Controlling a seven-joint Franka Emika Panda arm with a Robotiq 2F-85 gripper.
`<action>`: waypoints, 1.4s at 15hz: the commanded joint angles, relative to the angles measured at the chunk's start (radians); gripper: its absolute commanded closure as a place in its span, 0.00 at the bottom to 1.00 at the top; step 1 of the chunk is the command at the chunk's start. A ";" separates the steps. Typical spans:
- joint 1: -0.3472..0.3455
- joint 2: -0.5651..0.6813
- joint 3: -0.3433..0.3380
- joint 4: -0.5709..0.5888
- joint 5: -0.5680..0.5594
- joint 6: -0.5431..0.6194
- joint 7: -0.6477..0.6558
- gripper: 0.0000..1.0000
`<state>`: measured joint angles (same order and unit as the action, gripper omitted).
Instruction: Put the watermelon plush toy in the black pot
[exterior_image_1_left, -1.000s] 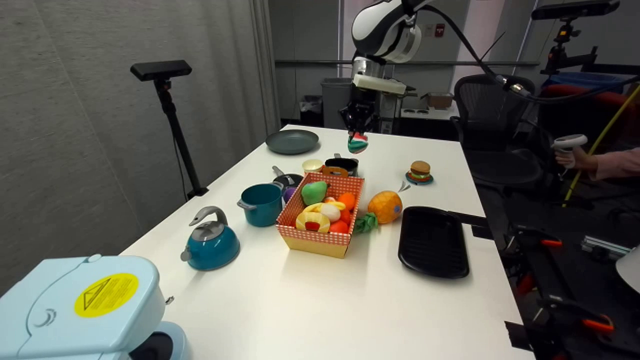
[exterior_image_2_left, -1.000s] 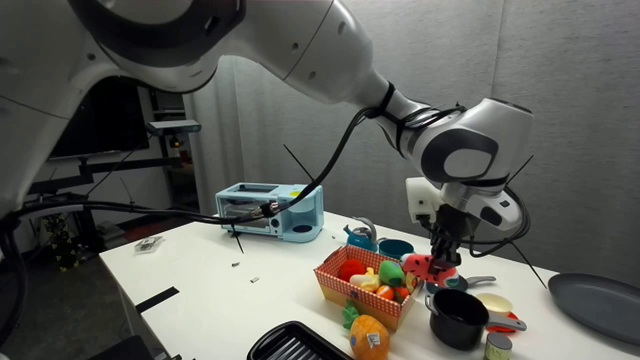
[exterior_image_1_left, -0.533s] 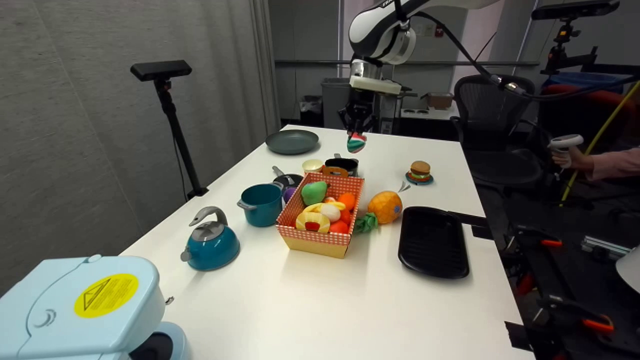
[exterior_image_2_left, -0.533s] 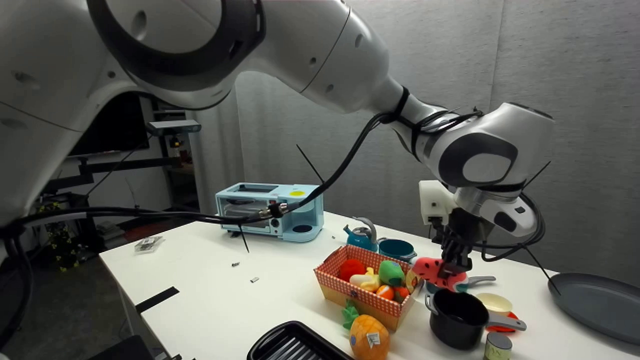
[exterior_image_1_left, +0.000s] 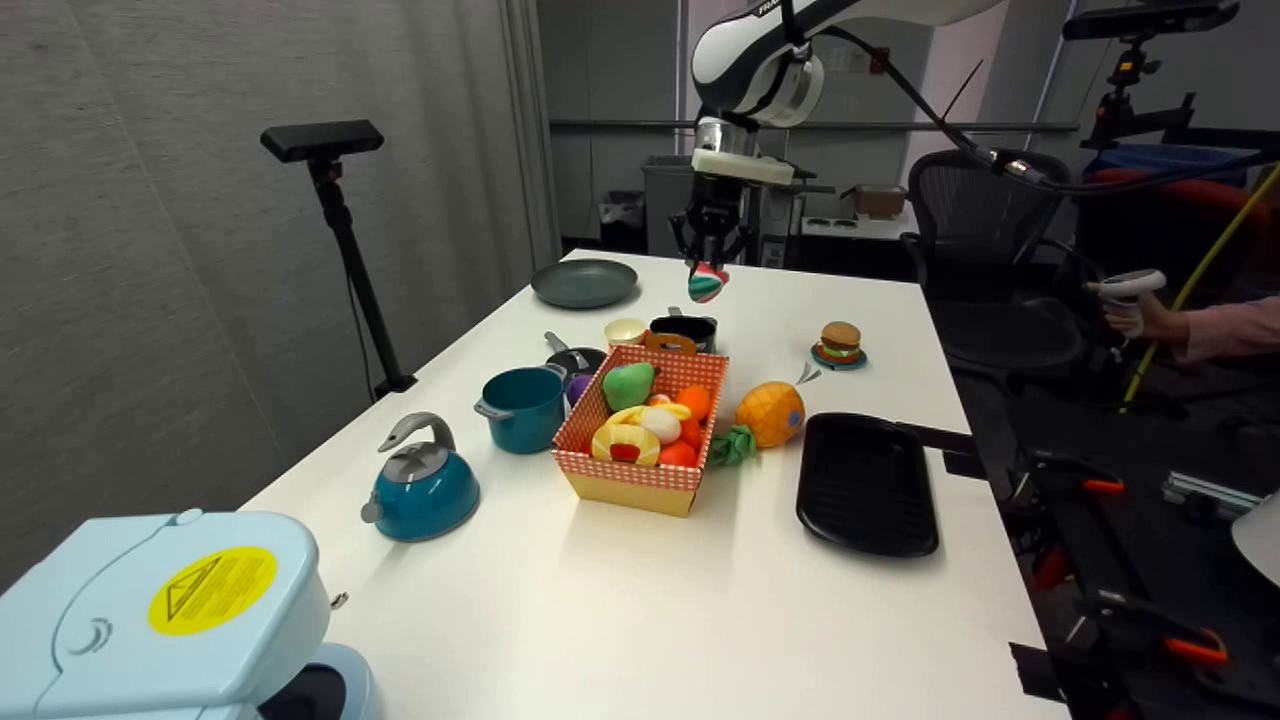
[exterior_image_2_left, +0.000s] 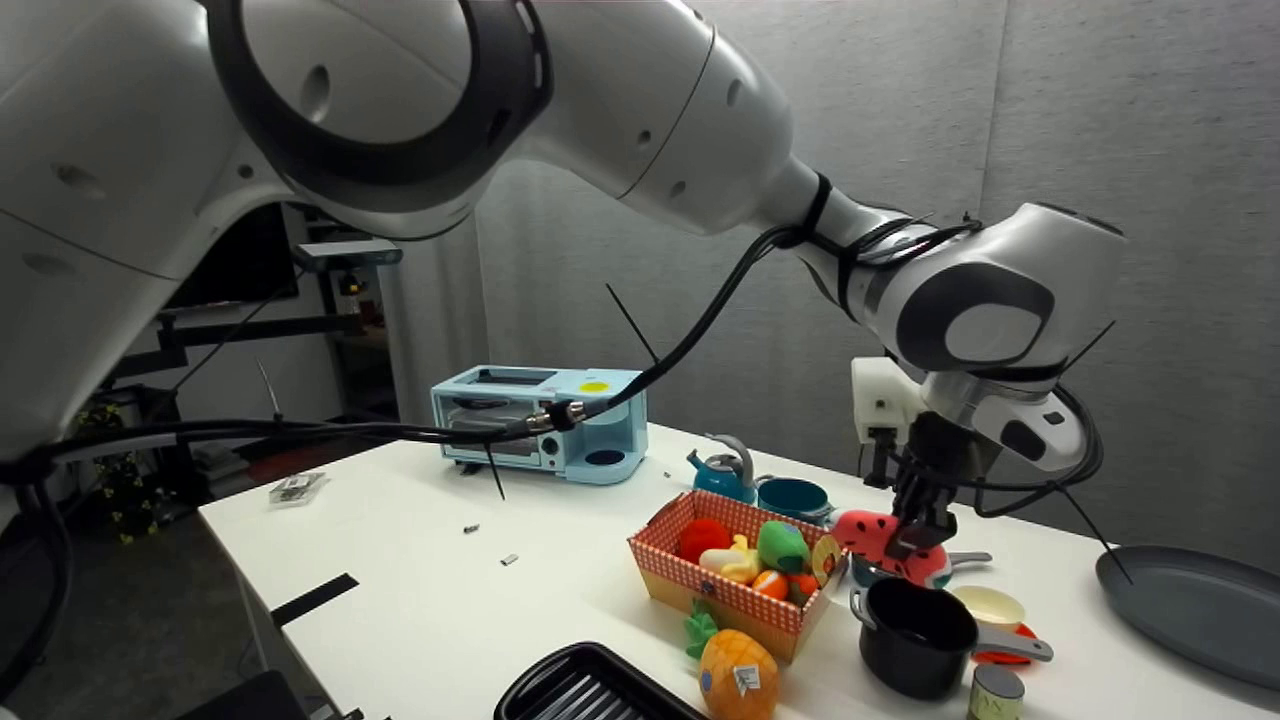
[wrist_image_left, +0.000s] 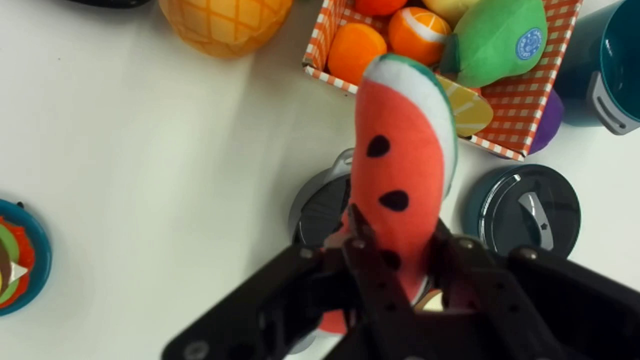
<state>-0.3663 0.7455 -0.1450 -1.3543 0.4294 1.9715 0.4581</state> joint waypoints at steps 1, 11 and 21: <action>-0.024 0.050 0.002 0.091 0.029 -0.061 0.018 0.41; -0.014 0.042 -0.004 0.070 0.004 -0.042 -0.001 0.00; -0.013 0.044 -0.004 0.070 0.004 -0.044 -0.001 0.00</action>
<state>-0.3826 0.7855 -0.1427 -1.2918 0.4294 1.9335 0.4587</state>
